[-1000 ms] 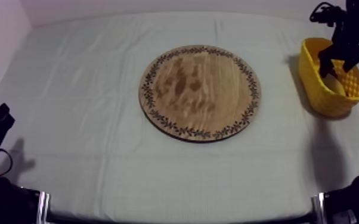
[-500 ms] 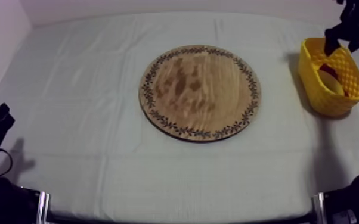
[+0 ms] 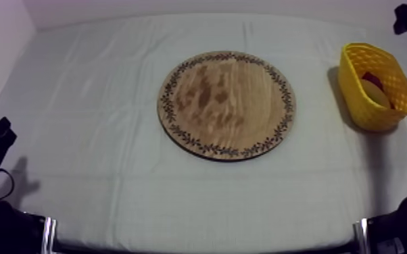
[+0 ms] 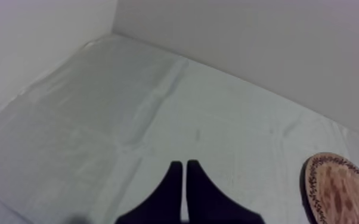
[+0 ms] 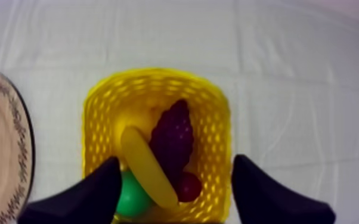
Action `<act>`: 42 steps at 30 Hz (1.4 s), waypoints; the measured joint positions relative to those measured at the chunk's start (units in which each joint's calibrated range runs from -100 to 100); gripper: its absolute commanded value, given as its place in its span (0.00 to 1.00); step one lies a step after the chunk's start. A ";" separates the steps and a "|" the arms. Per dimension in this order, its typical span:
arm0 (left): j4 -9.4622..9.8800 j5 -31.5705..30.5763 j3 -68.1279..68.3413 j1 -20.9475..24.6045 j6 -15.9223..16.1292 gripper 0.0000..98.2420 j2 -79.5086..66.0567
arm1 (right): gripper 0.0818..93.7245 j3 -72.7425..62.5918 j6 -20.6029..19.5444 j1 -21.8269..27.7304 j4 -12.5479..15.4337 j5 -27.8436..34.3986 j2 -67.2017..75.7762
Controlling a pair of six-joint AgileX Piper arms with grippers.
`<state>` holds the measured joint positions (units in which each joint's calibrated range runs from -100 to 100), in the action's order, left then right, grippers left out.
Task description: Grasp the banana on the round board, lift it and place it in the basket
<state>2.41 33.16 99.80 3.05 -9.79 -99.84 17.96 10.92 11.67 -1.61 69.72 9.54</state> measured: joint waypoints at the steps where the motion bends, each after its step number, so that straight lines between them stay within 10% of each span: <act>1: 0.00 0.00 0.00 0.00 0.00 0.00 0.00 | 0.46 0.63 0.00 0.32 0.46 -0.72 1.52; 13: 0.00 0.00 0.00 0.00 0.00 0.00 0.00 | 0.04 13.52 5.98 1.69 5.93 -9.06 20.47; 42: 0.00 0.00 0.00 0.00 0.00 0.00 0.00 | 0.00 58.26 14.19 5.11 23.97 -26.54 67.45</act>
<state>2.41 33.16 99.80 3.05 -9.79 -99.84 76.22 25.11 16.77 22.36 43.18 76.98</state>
